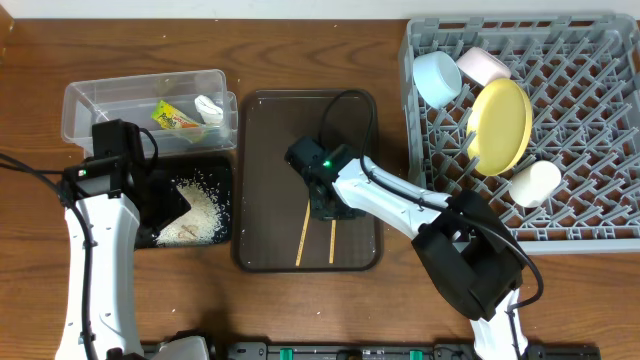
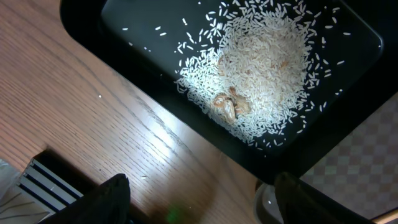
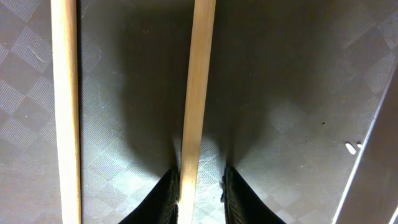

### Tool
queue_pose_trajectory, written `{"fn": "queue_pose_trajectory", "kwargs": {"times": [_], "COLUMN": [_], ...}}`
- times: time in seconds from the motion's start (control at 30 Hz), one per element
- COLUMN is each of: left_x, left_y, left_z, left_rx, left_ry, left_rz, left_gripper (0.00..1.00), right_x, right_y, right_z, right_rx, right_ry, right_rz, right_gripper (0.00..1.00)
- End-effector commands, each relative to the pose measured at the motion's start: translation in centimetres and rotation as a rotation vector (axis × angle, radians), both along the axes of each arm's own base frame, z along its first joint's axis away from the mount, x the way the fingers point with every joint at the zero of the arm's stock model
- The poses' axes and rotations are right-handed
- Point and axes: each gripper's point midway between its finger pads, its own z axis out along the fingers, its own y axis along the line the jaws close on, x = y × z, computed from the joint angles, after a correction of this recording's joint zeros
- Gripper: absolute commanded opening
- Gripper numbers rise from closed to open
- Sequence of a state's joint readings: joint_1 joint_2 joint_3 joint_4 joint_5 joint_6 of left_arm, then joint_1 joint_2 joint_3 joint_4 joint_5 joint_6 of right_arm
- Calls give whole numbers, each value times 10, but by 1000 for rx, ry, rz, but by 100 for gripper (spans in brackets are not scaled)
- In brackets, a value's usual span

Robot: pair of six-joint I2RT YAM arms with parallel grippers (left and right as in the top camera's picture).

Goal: Sort waste into correct bins and load items into the dishwasher rack
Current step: 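Lower the right gripper to the chopsticks and grasp one, then carry the chopstick to the rack and insert it upright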

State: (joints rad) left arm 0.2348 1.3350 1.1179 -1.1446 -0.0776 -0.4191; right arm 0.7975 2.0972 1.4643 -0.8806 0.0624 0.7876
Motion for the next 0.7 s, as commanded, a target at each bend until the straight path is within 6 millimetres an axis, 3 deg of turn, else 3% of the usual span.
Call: {"fn": "queue_pose_trajectory", "kwargs": {"times": [0.0, 0.5, 0.67], "left_x": [-2, -2, -2], "left_y": [1, 1, 1], "left_z": [1, 1, 1], "left_rx": [1, 1, 1], "left_ry": [-4, -3, 0], "left_rz": [11, 11, 11], "left_gripper": [77, 77, 77], "right_x": [-20, -24, 0], "right_y": [1, -4, -5], "right_z": [-16, -22, 10], "right_rx": [-28, -29, 27], "right_ry": [58, 67, 13], "right_rz": [-13, -52, -9], "right_gripper": [21, 1, 1]}}
